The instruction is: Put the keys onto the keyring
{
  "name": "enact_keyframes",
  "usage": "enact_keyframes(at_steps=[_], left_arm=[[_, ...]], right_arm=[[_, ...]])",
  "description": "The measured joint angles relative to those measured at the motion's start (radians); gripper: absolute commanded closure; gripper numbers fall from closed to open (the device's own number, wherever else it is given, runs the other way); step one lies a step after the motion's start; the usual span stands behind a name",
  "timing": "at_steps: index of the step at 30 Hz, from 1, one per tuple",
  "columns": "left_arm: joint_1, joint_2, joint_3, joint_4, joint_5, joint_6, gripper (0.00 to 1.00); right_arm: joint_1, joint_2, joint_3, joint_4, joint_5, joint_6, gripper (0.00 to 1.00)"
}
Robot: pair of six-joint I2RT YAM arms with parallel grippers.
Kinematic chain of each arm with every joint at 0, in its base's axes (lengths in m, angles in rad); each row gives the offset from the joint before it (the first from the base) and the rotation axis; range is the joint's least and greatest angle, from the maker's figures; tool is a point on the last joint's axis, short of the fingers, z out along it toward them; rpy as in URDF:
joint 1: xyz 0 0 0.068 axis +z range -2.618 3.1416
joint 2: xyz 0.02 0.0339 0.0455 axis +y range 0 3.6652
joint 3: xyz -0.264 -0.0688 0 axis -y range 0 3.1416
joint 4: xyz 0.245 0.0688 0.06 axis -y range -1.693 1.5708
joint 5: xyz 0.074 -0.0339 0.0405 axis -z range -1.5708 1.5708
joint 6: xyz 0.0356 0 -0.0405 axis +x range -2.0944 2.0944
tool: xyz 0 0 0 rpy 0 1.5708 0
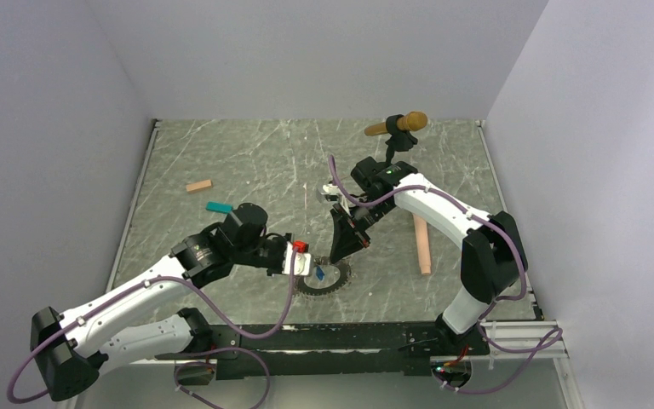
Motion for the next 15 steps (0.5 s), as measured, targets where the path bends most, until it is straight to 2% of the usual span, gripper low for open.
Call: enact_keyframes(at_steps=[2, 5, 8, 15], left_arm=[[0.0, -0.014, -0.014, 0.012, 0.001, -0.002, 0.91], [0.0, -0.032, -0.032, 0.03, 0.007, -0.007, 0.99], [0.0, -0.048, -0.049, 0.053, 0.016, -0.025, 1.0], [0.006, -0.1, -0.113, 0.133, 0.027, -0.069, 0.86]], right_arm=[[0.0, 0.0, 0.0, 0.001, 0.0, 0.0, 1.0], [0.001, 0.0, 0.0, 0.001, -0.001, 0.0, 1.0], [0.001, 0.0, 0.0, 0.0, -0.007, 0.0, 1.0], [0.003, 0.0, 0.0, -0.008, -0.012, -0.002, 1.0]])
